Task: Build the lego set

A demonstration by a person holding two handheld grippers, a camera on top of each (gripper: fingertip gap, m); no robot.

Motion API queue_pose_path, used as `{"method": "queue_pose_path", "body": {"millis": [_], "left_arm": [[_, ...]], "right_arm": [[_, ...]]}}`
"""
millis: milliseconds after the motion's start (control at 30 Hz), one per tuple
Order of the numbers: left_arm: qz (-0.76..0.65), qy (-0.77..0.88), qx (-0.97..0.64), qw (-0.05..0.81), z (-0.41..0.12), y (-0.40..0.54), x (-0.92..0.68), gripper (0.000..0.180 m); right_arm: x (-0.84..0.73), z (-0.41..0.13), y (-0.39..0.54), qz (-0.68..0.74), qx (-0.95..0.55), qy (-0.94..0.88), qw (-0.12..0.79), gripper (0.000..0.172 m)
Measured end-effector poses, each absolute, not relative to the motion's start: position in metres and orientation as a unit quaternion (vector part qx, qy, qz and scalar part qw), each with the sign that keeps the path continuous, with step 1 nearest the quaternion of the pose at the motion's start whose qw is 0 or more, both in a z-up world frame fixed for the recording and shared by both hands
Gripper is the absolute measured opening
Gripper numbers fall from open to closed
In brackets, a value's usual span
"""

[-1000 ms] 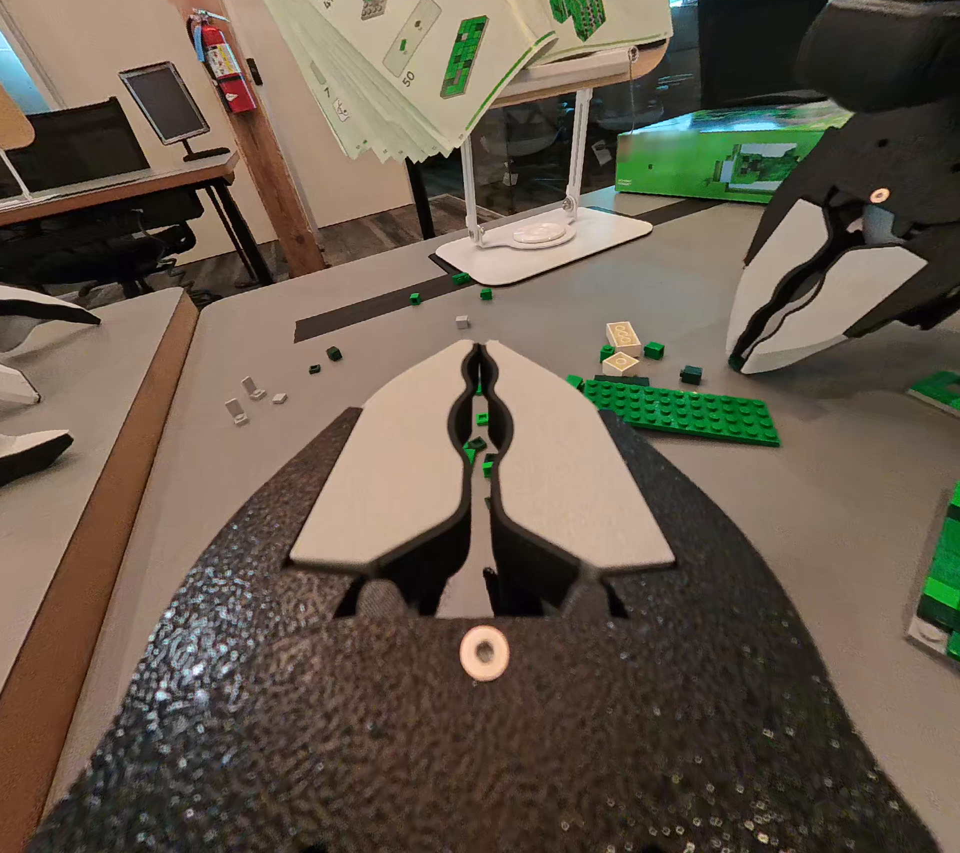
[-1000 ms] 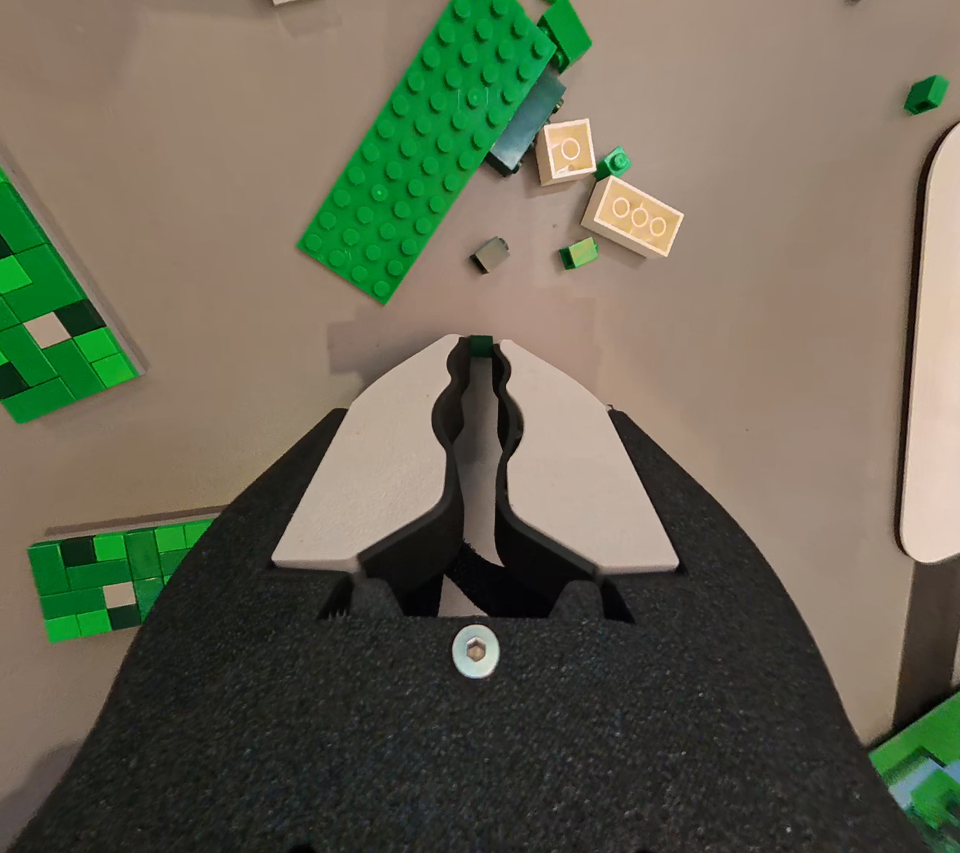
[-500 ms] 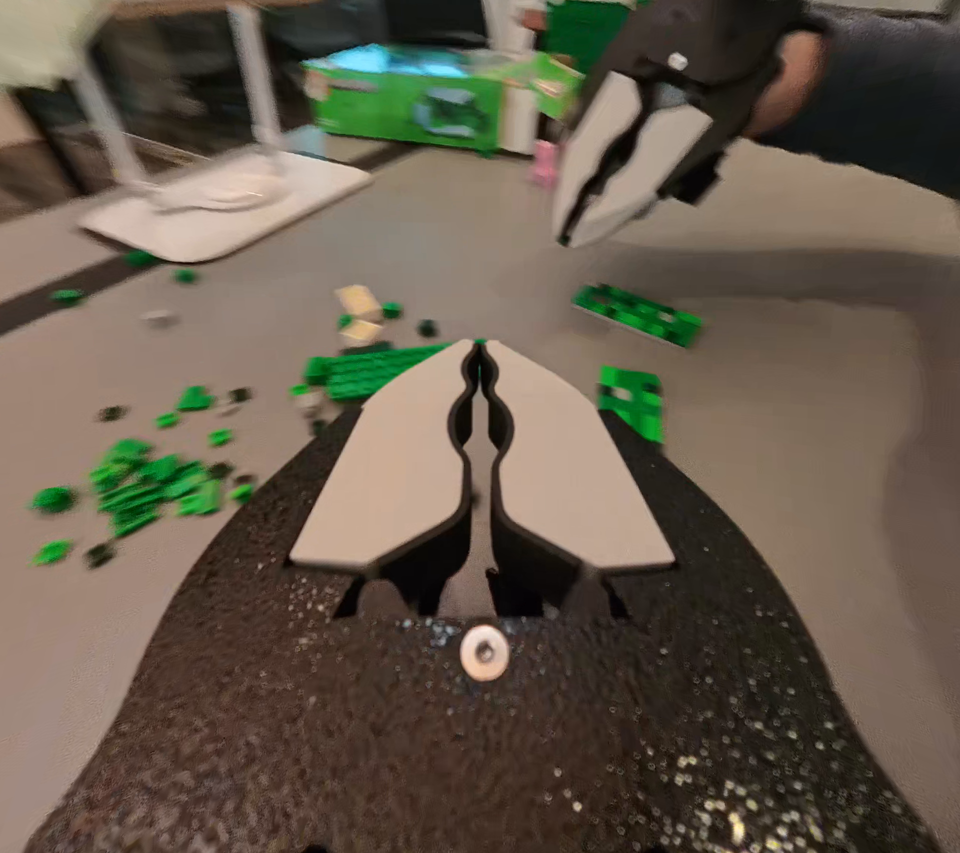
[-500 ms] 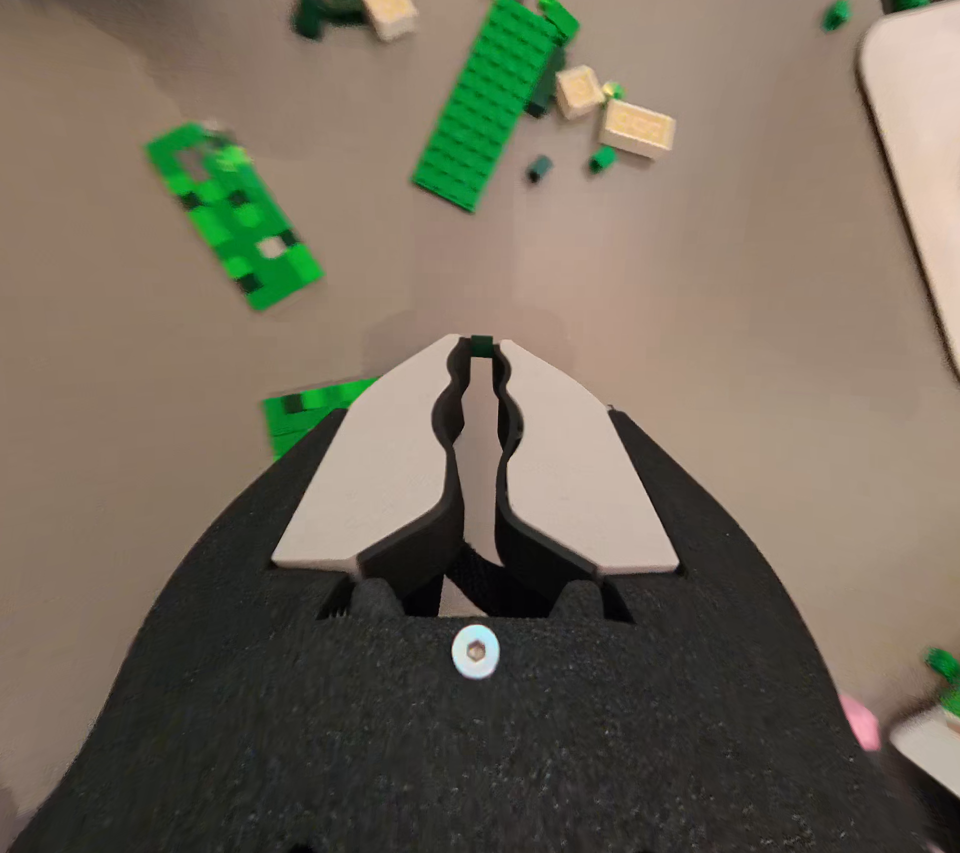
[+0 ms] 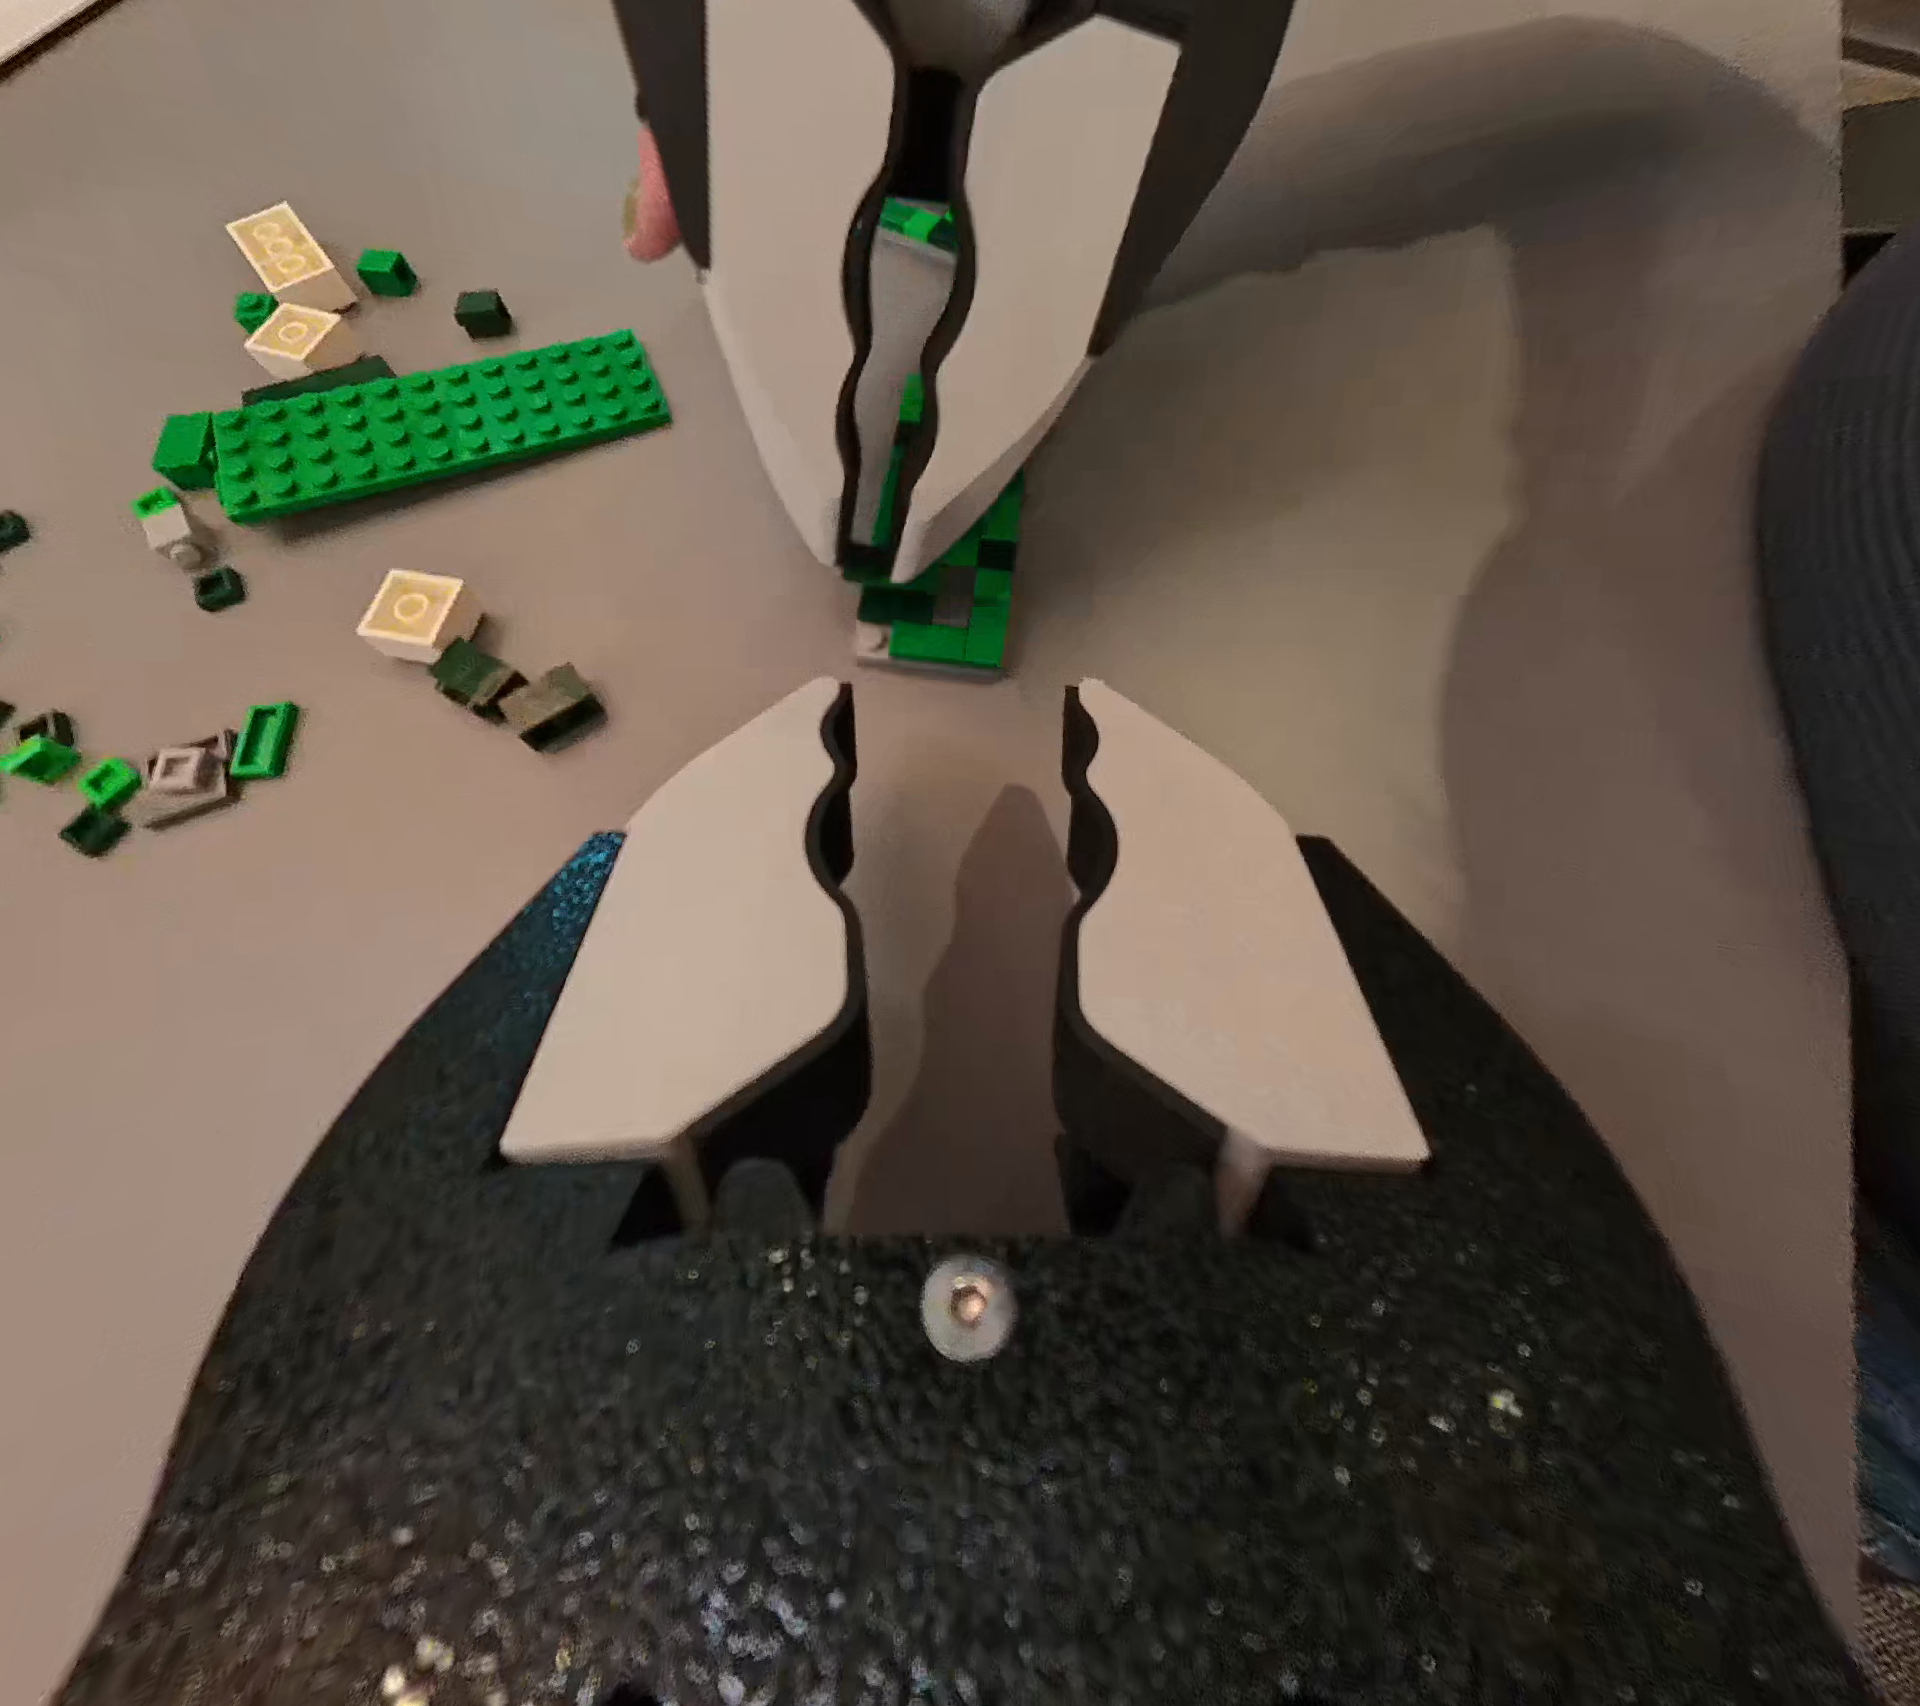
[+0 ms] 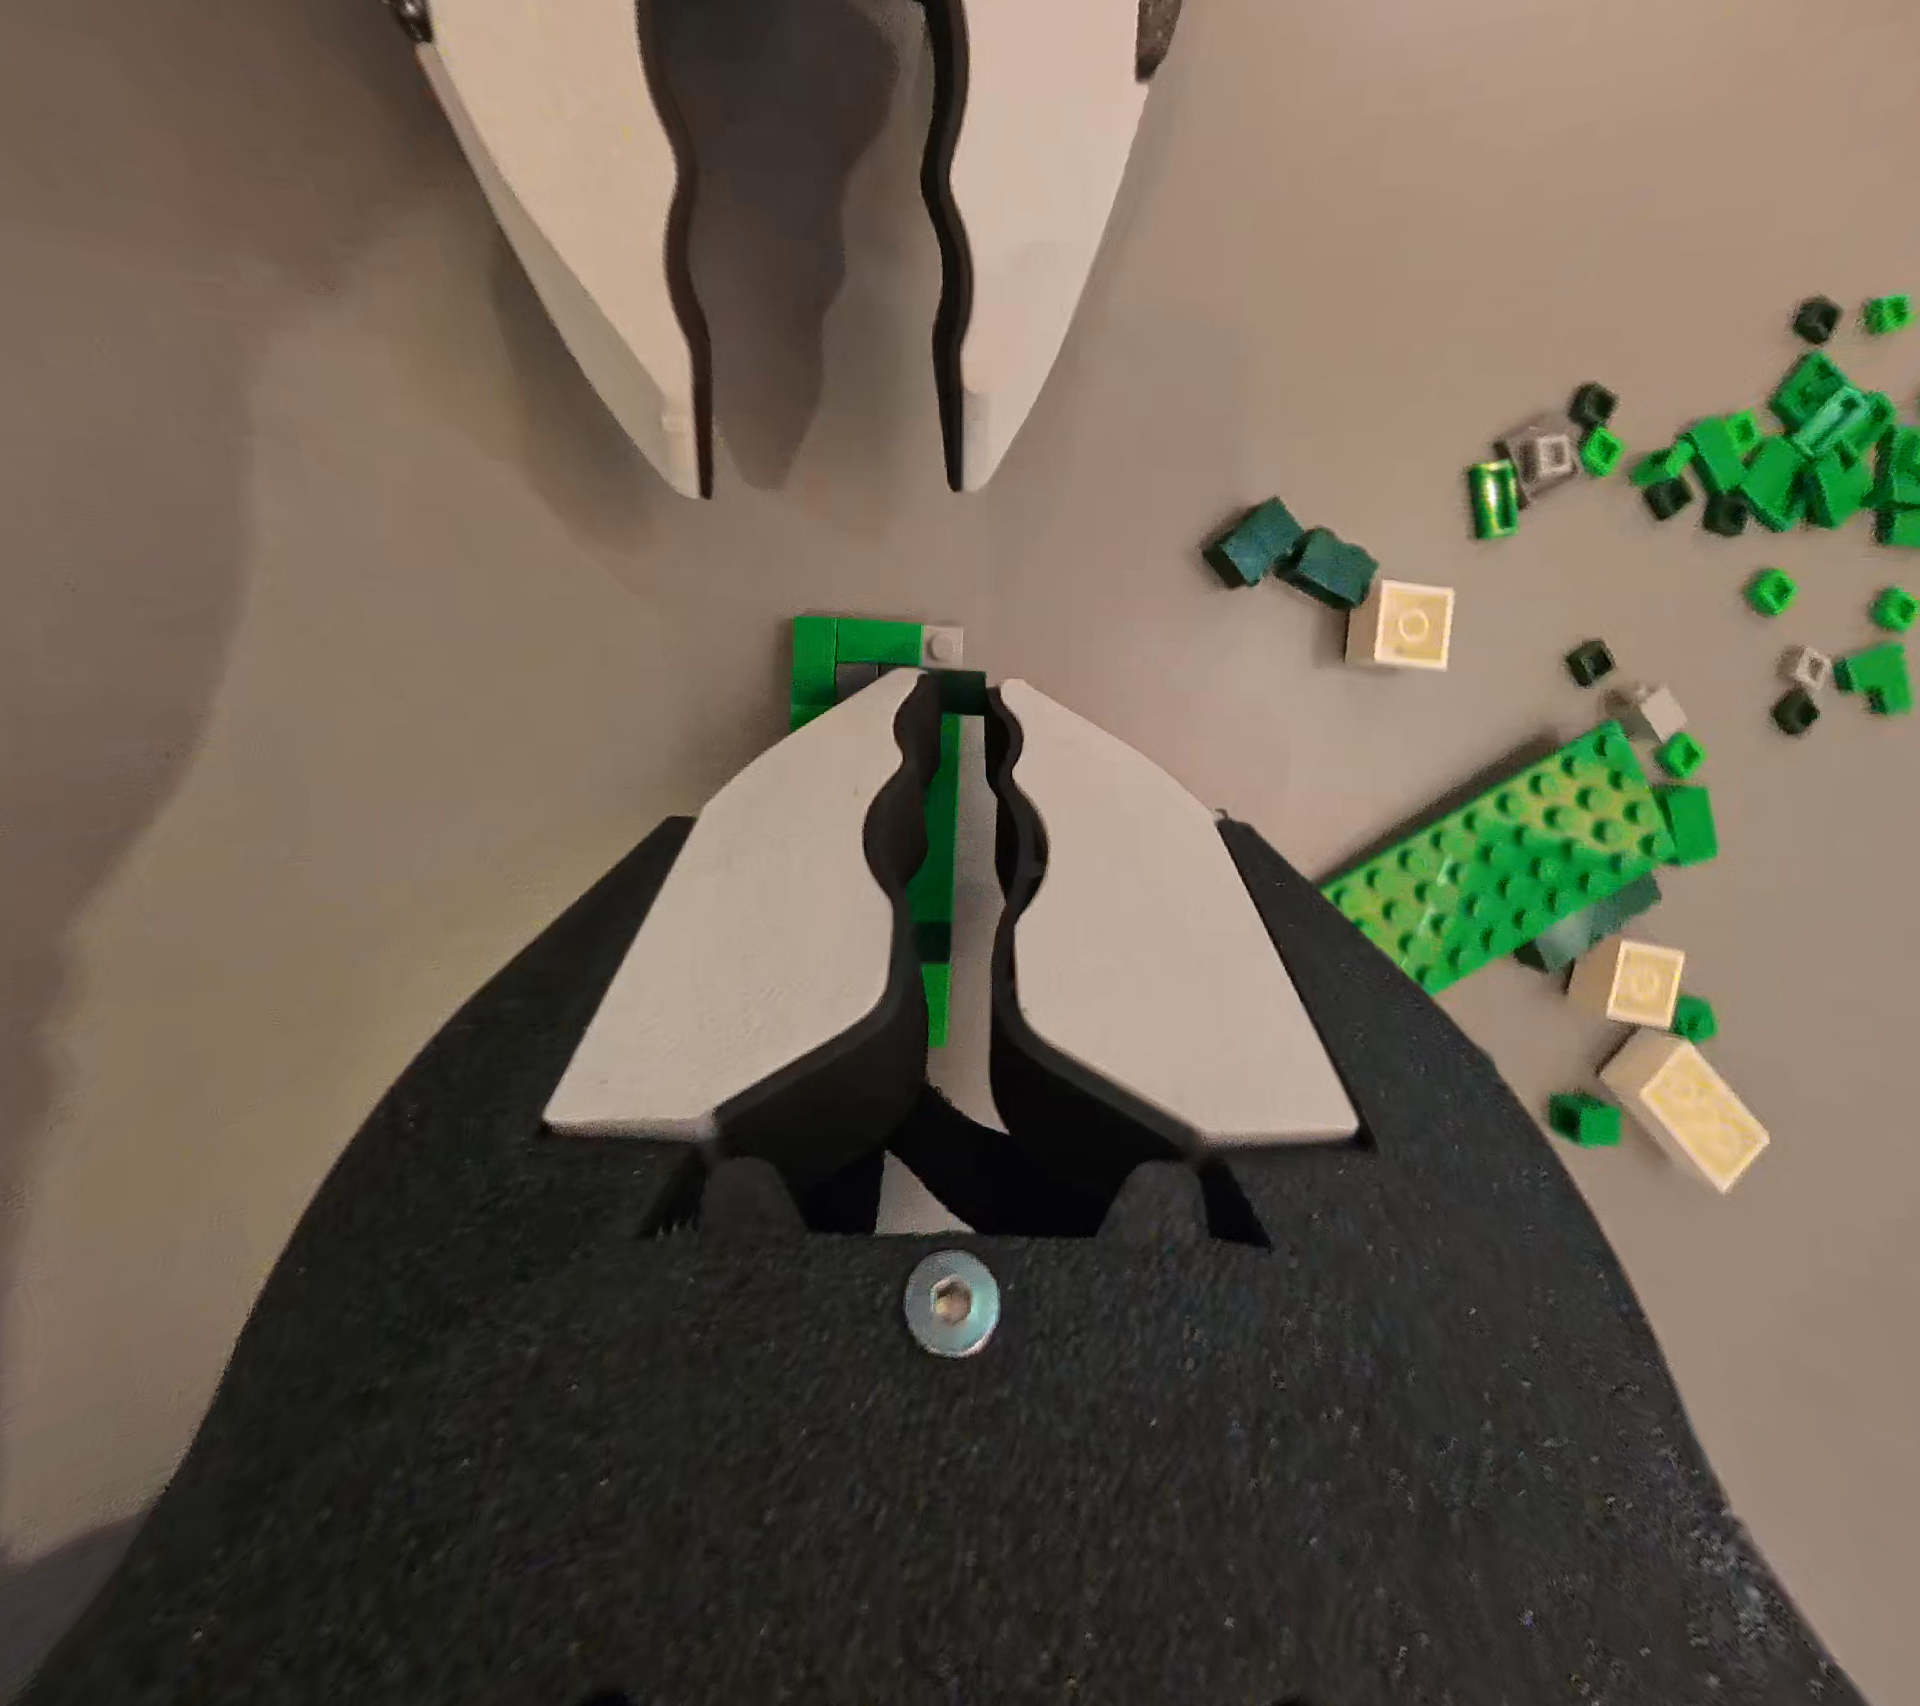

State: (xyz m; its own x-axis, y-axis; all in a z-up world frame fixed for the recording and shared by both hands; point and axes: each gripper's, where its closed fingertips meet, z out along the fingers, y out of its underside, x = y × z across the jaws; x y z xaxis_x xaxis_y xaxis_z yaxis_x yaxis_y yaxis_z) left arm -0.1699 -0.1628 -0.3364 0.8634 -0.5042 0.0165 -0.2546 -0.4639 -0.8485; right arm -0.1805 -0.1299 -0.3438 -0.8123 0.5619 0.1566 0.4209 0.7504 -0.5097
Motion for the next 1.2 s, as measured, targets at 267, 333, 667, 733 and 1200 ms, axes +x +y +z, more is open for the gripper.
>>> {"method": "queue_pose_path", "body": {"millis": [267, 333, 667, 733, 1200], "left_arm": [[-0.139, 0.225, -0.842, 0.47, -0.337, -0.168, -0.165, 0.034], [-0.135, 0.234, -0.842, 0.467, -0.338, -0.165, -0.162, 0.034], [-0.133, 0.25, -0.846, 0.453, -0.34, -0.153, -0.157, 0.033], [-0.136, 0.247, -0.845, 0.454, -0.339, -0.153, -0.158, 0.033], [-0.138, 0.208, -0.847, 0.469, -0.332, -0.167, -0.172, 0.032]], "right_arm": [[-0.181, -0.351, -0.135, 0.208, -0.234, -0.945, 0.096, 0.008], [-0.181, -0.351, -0.137, 0.21, -0.234, -0.945, 0.09, 0.008], [-0.179, -0.351, -0.142, 0.229, -0.243, -0.941, 0.06, 0.014], [-0.177, -0.35, -0.141, 0.232, -0.248, -0.939, 0.058, 0.018], [-0.155, -0.356, -0.118, 0.246, -0.298, -0.916, 0.108, 0.04]]}}
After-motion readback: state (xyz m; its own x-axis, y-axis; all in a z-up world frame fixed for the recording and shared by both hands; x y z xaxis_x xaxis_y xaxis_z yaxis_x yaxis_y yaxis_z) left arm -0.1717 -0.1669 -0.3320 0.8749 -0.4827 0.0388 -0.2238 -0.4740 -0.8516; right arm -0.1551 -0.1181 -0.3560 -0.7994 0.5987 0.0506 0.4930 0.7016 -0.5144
